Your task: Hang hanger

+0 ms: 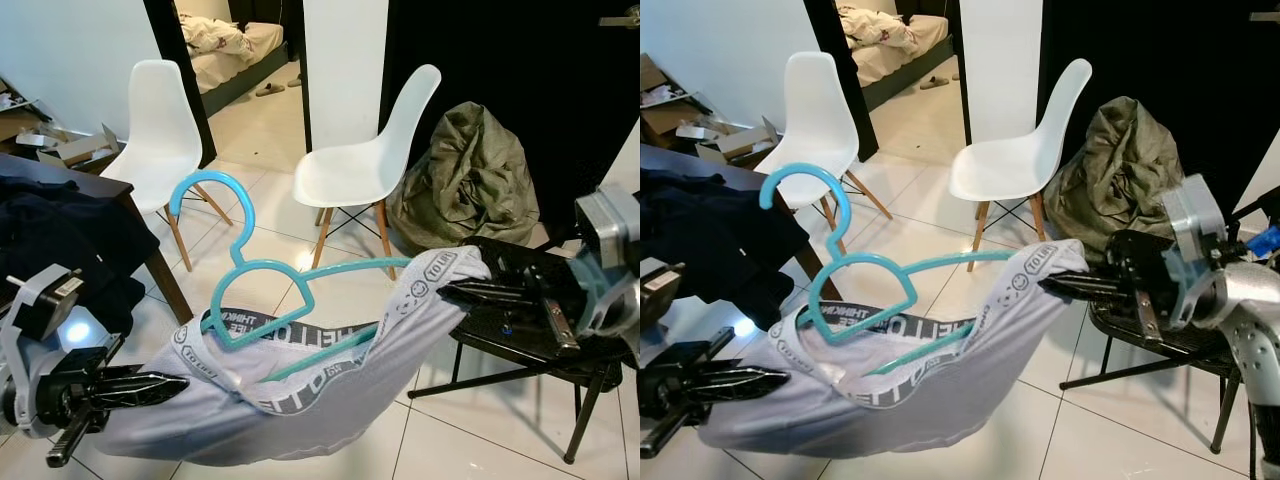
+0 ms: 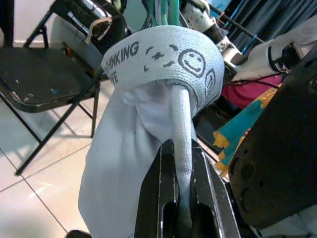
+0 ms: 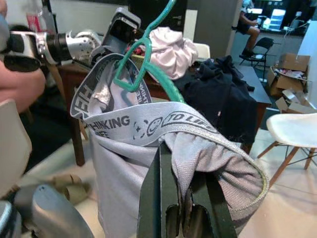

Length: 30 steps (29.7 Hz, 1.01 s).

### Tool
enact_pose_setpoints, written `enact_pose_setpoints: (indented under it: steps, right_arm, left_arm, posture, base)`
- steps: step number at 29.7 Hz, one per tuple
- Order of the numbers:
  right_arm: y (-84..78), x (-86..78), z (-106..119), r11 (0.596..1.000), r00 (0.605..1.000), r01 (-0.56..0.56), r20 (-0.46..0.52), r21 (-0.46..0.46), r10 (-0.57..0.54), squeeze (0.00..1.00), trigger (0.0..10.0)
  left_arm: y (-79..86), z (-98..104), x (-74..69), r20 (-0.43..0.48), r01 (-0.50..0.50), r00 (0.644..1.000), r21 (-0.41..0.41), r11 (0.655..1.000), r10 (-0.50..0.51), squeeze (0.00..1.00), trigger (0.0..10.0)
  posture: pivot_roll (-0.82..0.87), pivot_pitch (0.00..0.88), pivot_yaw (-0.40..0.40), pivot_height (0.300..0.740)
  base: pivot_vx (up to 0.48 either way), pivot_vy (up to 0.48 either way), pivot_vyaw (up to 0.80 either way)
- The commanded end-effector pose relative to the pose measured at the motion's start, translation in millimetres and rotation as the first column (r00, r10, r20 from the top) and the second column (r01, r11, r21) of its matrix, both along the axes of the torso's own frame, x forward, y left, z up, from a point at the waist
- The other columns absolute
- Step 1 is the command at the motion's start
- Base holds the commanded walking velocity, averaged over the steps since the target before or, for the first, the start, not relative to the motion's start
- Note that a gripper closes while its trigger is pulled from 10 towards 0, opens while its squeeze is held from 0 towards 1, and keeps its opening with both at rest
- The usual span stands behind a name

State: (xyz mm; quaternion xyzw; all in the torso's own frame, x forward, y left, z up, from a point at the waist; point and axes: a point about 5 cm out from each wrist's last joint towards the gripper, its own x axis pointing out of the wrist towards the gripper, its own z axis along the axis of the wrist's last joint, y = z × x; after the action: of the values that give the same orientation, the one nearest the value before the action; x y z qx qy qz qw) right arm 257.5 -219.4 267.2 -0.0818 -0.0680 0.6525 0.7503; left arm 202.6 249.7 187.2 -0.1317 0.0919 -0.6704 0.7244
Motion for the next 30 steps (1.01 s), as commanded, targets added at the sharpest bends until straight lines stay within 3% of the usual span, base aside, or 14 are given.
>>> enact_pose_setpoints:
  steps: [1, 7, 8, 9, 14, 19, 20, 21, 22, 24, 27, 30]
  right_arm:
    - [1.0, 1.1, 4.4, 0.999, 0.999, -0.002, 0.038, -0.047, 0.004, 0.0, 0.0]
    - [1.0, 2.1, 3.4, 0.988, 0.999, -0.028, 0.038, -0.152, 0.034, 0.0, 0.0]
    - [1.0, 2.1, 3.4, 0.988, 0.999, -0.028, 0.038, -0.152, 0.034, 0.0, 0.0]
    - [-9.8, 7.8, 4.3, 0.987, 0.999, 0.011, 0.033, -0.158, -0.006, 0.0, 0.0]
    - [-16.9, 9.8, 10.9, 0.991, 0.999, 0.022, 0.036, -0.13, -0.018, 0.0, 0.0]
    - [-11.3, 6.6, 26.4, 0.998, 0.997, -0.047, 0.054, -0.051, 0.05, 0.0, 0.0]
    - [-3.9, 3.8, 37.7, 0.994, 0.992, -0.104, 0.075, 0.03, 0.101, 0.0, 0.0]
    - [-3.9, 3.8, 37.7, 0.994, 0.992, -0.104, 0.075, 0.03, 0.101, 0.0, 0.0]
    - [4.0, -0.4, 49.6, 0.979, 0.982, -0.172, 0.101, 0.112, 0.161, 0.0, 0.0]
    - [4.0, -0.4, 49.6, 0.979, 0.982, -0.172, 0.101, 0.112, 0.161, 0.0, 0.0]
    - [14.9, -5.2, 66.7, 0.937, 0.959, -0.268, 0.158, 0.225, 0.237, 0.0, 0.0]
    - [22.0, -6.2, 71.3, 0.918, 0.946, -0.308, 0.184, 0.249, 0.267, 0.0, 0.0]
  left_arm:
    - [2.1, 0.1, -0.8, -0.015, 0.022, 1.0, 0.053, 0.998, -0.022, 0.0, 0.0]
    - [3.4, -0.9, 0.3, -0.02, 0.036, 0.999, 0.087, 0.996, -0.035, 0.0, 0.0]
    - [3.4, -0.9, 0.3, -0.02, 0.036, 0.999, 0.087, 0.996, -0.035, 0.0, 0.0]
    - [5.8, 0.1, 0.6, -0.023, 0.043, 0.999, 0.1, 0.994, -0.041, 0.0, 0.0]
    - [8.0, 1.9, 0.1, -0.027, 0.051, 0.998, 0.111, 0.992, -0.048, 0.0, 0.0]
    - [9.1, 2.5, -0.5, -0.036, 0.061, 0.998, 0.125, 0.99, -0.057, 0.0, 0.0]
    - [8.6, 1.3, -0.9, -0.041, 0.067, 0.997, 0.133, 0.989, -0.063, 0.0, 0.0]
    - [8.6, 1.3, -0.9, -0.041, 0.067, 0.997, 0.133, 0.989, -0.063, 0.0, 0.0]
    - [7.6, 0.2, -0.8, -0.045, 0.073, 0.997, 0.135, 0.988, -0.068, 0.0, 0.0]
    - [7.6, 0.2, -0.8, -0.045, 0.073, 0.997, 0.135, 0.988, -0.068, 0.0, 0.0]
    - [4.9, -1.0, -0.1, -0.049, 0.087, 0.996, 0.135, 0.987, -0.081, 0.0, 0.0]
    - [4.5, -1.1, 0.9, -0.05, 0.092, 0.995, 0.139, 0.986, -0.086, 0.0, 0.0]
  posture:
    - [0.0, 0.063, 0.061, 0.74]
    - [0.0, 0.064, 0.061, 0.74]
    - [0.0, 0.064, 0.061, 0.74]
    - [0.01, 0.063, 0.056, 0.74]
    - [0.01, 0.063, 0.056, 0.74]
    - [0.01, 0.062, 0.057, 0.74]
    - [0.01, 0.06, 0.058, 0.74]
    - [0.01, 0.06, 0.058, 0.74]
    - [0.0, 0.058, 0.059, 0.74]
    - [0.0, 0.058, 0.059, 0.74]
    - [0.01, 0.054, 0.06, 0.74]
    - [0.01, 0.051, 0.062, 0.74]
  base:
    - [0.0, 0.0, 0.0]
    - [0.0, 0.0, 0.0]
    - [0.0, 0.0, 0.0]
    - [0.0, 0.0, 0.0]
    - [0.0, 0.0, 0.0]
    - [0.0, 0.0, 0.0]
    - [0.0, 0.0, 0.0]
    - [0.0, 0.0, 0.0]
    - [0.0, 0.0, 0.0]
    - [0.0, 0.0, 0.0]
    - [0.0, 0.0, 0.0]
    - [0.0, 0.0, 0.0]
